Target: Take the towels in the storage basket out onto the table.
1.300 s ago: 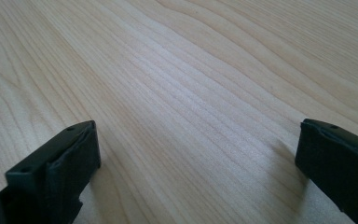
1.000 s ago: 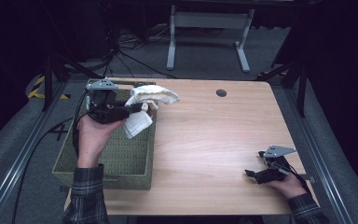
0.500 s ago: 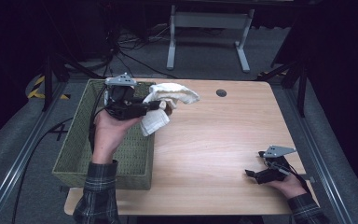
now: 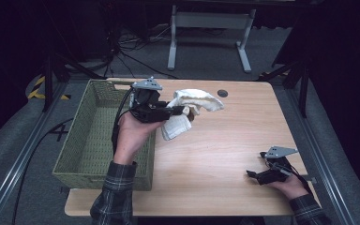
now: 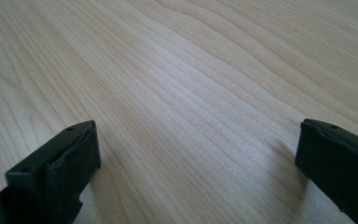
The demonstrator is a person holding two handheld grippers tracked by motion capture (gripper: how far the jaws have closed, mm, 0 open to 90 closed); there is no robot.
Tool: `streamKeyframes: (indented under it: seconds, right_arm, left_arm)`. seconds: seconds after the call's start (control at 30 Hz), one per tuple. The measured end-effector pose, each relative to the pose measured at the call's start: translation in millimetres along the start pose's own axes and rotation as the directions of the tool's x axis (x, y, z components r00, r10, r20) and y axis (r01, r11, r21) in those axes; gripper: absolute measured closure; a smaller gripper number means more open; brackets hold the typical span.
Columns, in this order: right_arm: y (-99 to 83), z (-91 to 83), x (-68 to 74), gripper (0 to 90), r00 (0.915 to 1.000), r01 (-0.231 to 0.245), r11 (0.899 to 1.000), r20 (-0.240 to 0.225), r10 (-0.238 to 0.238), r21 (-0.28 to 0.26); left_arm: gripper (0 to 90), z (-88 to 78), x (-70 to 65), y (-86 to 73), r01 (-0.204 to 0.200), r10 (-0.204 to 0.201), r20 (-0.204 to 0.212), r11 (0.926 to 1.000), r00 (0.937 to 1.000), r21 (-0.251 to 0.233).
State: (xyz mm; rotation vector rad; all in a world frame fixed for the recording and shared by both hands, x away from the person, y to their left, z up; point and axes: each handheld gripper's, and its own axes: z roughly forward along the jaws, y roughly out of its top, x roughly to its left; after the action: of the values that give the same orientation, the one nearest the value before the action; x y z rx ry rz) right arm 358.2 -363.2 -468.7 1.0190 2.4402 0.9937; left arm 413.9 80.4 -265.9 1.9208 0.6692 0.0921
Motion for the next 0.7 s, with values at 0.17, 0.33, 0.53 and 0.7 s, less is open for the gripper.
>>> streamKeyframes:
  seconds: [0.17, 0.33, 0.53, 0.7]
  right_arm:
    - [0.0, 0.0, -0.1, 0.1, 1.0, 0.001, 1.0, 0.0, -0.001, -0.001]
    - [0.0, 0.0, 0.0, 0.1, 1.0, 0.0, 1.0, 0.0, 0.0, 0.0]
    - [0.0, -0.1, 0.1, 0.1, 1.0, -0.002, 1.0, -0.001, 0.002, 0.001]
    - [0.0, -0.1, 0.0, 0.1, 1.0, -0.001, 1.0, -0.001, 0.001, 0.0]
  left_arm:
    - [74.1, 12.7, -8.6, 1.3, -0.008, 0.008, 0.028, 1.0, 0.9996, 0.005]
    - [74.1, 26.1, -16.2, 0.2, -0.017, 0.016, 0.055, 0.9998, 0.9984, 0.008]
    - [74.1, 47.3, -21.8, -4.9, -0.018, 0.016, 0.081, 0.9993, 0.9966, 0.031]
    - [74.1, 64.0, -25.9, -9.2, -0.033, 0.028, 0.097, 0.9982, 0.9949, 0.05]
